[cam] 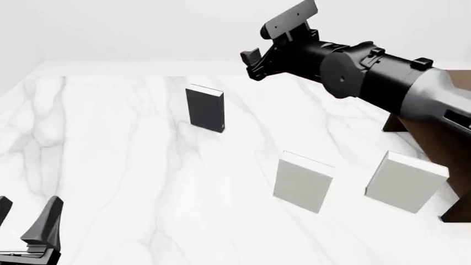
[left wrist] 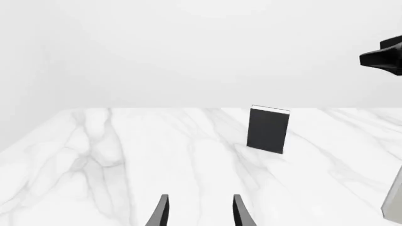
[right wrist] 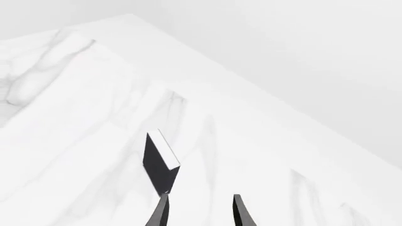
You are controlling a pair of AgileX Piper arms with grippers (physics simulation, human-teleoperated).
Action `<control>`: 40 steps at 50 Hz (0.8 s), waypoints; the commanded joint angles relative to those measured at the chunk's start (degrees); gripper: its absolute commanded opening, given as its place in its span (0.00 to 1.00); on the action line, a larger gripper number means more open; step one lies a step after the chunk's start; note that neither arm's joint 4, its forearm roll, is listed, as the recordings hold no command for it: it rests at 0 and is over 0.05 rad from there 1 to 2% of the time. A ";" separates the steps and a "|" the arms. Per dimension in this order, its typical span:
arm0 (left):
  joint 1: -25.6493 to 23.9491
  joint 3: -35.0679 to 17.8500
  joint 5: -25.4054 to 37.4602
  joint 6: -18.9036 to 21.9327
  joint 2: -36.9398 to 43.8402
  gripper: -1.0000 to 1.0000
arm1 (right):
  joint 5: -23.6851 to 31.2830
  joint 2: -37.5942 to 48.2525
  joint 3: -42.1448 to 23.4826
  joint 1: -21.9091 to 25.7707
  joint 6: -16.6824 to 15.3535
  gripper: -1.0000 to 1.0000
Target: Pick up the book on the left and place it on top of the shelf.
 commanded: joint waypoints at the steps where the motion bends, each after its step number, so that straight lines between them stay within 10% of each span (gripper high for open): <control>1: 0.00 0.00 0.00 0.00 0.00 1.00 | -0.92 3.98 -2.65 1.13 1.08 1.00; 40: 0.00 0.00 0.00 0.00 0.00 1.00 | -6.07 17.01 -8.52 2.72 4.48 1.00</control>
